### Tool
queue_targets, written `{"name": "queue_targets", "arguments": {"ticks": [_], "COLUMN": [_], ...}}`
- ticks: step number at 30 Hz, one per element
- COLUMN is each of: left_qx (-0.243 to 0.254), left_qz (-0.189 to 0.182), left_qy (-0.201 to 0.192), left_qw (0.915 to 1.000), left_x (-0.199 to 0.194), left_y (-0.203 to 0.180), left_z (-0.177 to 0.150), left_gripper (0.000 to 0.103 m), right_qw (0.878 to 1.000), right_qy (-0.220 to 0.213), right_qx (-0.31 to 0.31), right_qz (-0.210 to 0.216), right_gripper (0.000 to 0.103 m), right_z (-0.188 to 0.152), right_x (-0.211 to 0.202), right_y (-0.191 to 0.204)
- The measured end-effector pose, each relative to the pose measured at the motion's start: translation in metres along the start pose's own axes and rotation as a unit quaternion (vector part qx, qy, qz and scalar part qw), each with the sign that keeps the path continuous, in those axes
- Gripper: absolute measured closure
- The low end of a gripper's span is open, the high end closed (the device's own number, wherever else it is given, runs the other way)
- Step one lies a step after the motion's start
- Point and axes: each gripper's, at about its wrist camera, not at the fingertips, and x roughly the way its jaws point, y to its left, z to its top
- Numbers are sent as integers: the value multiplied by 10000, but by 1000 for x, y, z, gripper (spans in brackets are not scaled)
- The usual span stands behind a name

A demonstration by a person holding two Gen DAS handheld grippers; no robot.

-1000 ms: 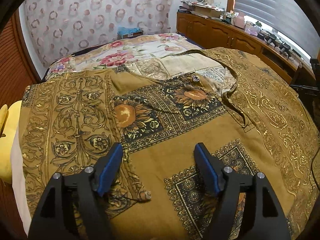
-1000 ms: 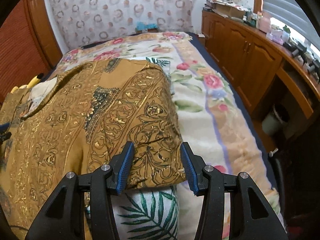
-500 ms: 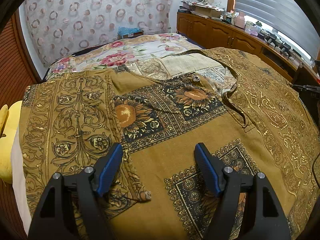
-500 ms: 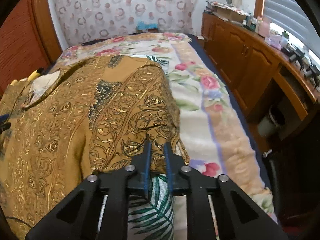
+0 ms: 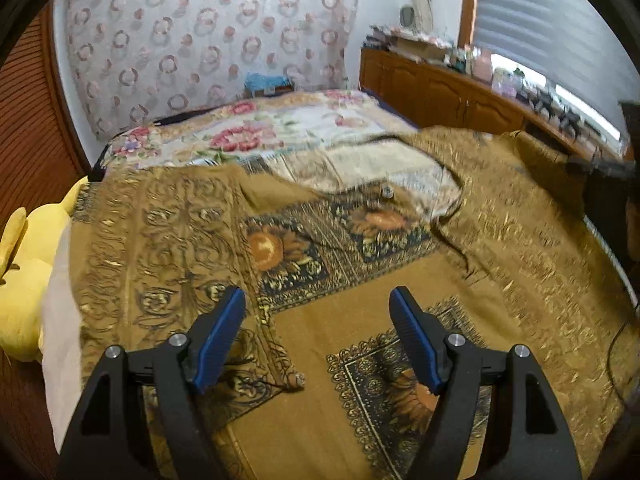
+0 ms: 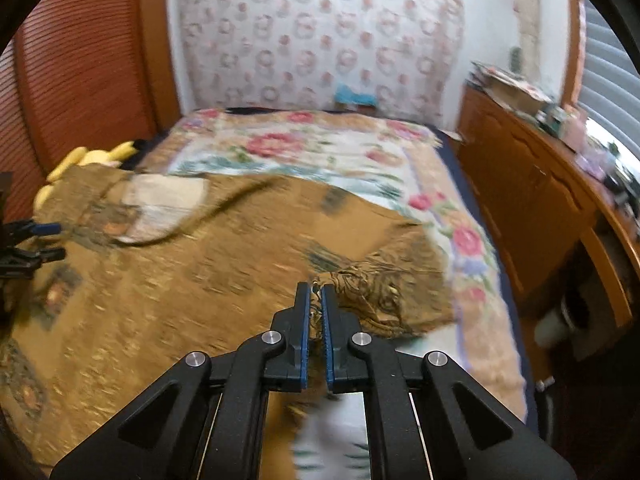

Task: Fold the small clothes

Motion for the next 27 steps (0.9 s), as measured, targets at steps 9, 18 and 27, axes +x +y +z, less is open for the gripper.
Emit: {"name": "queue_targets", "arguments": {"ticks": [9, 18, 27], "left_qx": [-135, -177, -183], "left_qz": [-153, -12, 17], "left_qy": [-259, -462, -412], "left_qw": [9995, 9988, 9990], "left_x": [-18, -28, -27], "left_y": [1, -2, -6], "left_z": [2, 2, 0], "left_gripper": [28, 28, 28], "right_qw": [9970, 9982, 9987], "right_qy": [417, 180, 388], "right_qx": [-321, -139, 260], "right_qz": [563, 562, -191], "right_gripper": [100, 68, 63], "right_z": [-17, -10, 6], "right_x": [36, 23, 58], "right_y": [55, 47, -11]}}
